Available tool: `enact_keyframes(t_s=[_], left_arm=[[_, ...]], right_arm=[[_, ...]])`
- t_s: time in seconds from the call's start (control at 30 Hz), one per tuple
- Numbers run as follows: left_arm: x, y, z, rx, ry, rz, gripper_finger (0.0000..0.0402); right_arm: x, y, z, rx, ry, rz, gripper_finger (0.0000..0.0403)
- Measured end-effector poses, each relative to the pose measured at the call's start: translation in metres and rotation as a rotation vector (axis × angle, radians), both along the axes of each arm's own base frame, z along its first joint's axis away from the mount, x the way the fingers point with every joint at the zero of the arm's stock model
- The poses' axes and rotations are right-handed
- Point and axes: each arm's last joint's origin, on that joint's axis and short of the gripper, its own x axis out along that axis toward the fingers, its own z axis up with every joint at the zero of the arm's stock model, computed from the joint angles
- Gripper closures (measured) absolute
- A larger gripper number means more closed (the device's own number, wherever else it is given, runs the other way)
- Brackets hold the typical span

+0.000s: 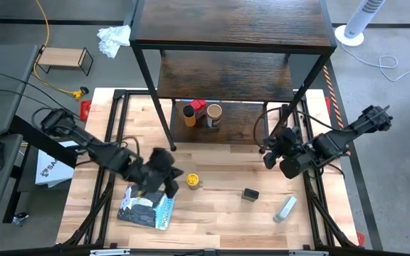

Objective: Shelf spices
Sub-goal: Adjust the shelf

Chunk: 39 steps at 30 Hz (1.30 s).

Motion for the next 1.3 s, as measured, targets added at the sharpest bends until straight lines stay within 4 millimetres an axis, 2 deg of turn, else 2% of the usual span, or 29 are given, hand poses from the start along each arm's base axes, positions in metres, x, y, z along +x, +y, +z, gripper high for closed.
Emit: enact_keyframes(t_s=[0.1, 0.2, 0.37, 0.53, 0.8, 1.07, 1.2, 1.3], left_arm=[[-0.016, -0.009, -0.006, 0.05, 0.024, 0.085, 0.0401], [-0.025, -0.011, -0.008, 0.101, 0.022, 0.132, 0.0401], [-0.027, -0.011, -0.008, 0.095, 0.015, 0.159, 0.0401], [-0.025, -0.007, -0.008, 0.108, 0.015, 0.171, 0.0402], [-0.02, 0.0, -0.008, 0.111, 0.015, 0.206, 0.0401], [-0.013, 0.007, -0.011, 0.118, 0.022, 0.242, 0.0401], [-0.008, 0.007, -0.011, 0.101, 0.002, 0.251, 0.0401], [-0.006, 0.009, 0.001, 0.122, -0.02, 0.196, 0.0401]], right_arm=[[-0.001, -0.004, -0.008, -0.009, 0.011, -0.01, 0.0403], [-0.003, -0.005, -0.03, 0.048, -0.057, -0.017, 0.0403], [-0.006, -0.006, -0.049, 0.129, -0.227, 0.019, 0.0403], [-0.016, -0.017, -0.06, 0.093, -0.142, -0.026, 0.0403], [-0.04, -0.035, -0.057, 0.047, -0.07, -0.106, 0.0403], [-0.06, -0.057, -0.05, -0.082, -0.047, -0.211, 0.0403], [-0.062, -0.063, -0.047, -0.085, -0.051, -0.227, 0.0403], [-0.057, -0.061, -0.042, -0.04, -0.084, -0.15, 0.0403]])
